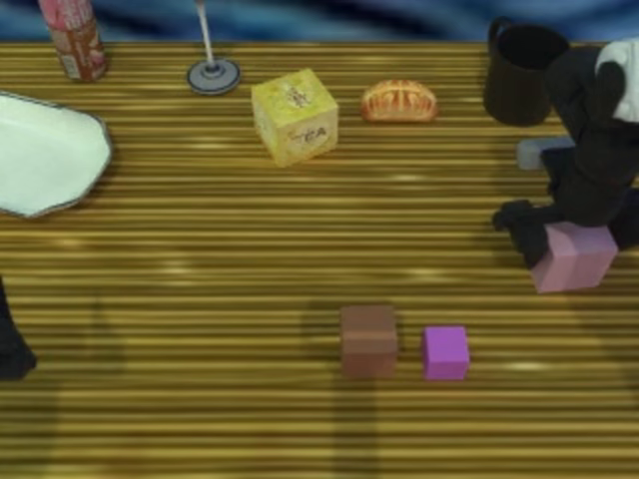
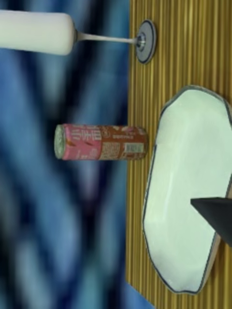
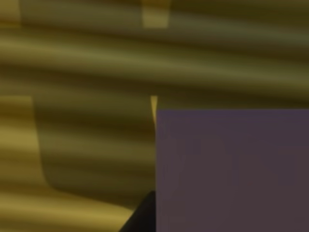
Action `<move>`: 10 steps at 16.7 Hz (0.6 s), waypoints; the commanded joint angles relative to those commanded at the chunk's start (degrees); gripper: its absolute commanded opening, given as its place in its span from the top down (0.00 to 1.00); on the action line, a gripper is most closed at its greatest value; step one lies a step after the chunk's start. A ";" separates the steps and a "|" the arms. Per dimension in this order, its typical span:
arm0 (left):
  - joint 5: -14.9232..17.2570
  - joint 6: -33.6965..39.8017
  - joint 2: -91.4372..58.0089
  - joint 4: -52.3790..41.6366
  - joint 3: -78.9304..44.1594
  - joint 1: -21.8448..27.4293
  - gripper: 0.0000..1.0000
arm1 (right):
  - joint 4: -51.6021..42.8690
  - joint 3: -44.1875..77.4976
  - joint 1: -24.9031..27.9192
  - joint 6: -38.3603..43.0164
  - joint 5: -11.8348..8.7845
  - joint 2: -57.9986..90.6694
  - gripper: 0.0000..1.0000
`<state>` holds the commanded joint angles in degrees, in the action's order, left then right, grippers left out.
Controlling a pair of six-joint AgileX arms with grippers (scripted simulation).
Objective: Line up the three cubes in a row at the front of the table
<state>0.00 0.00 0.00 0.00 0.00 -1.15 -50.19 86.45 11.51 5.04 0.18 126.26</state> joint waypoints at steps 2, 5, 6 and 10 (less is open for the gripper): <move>0.00 0.00 0.00 0.00 0.00 0.00 0.00 | 0.00 0.00 0.00 0.00 0.00 0.00 0.98; 0.00 0.00 0.00 0.00 0.00 0.00 0.00 | 0.00 0.00 0.00 0.00 0.00 0.00 1.00; 0.00 0.00 0.00 0.00 0.00 0.00 0.00 | 0.00 0.00 0.00 0.00 0.00 0.00 1.00; 0.00 0.00 0.00 0.00 0.00 0.00 0.00 | 0.00 0.00 0.00 0.00 0.00 0.00 1.00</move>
<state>0.00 0.00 0.00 0.00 0.00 -1.15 -50.19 86.45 11.51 5.04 0.18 126.26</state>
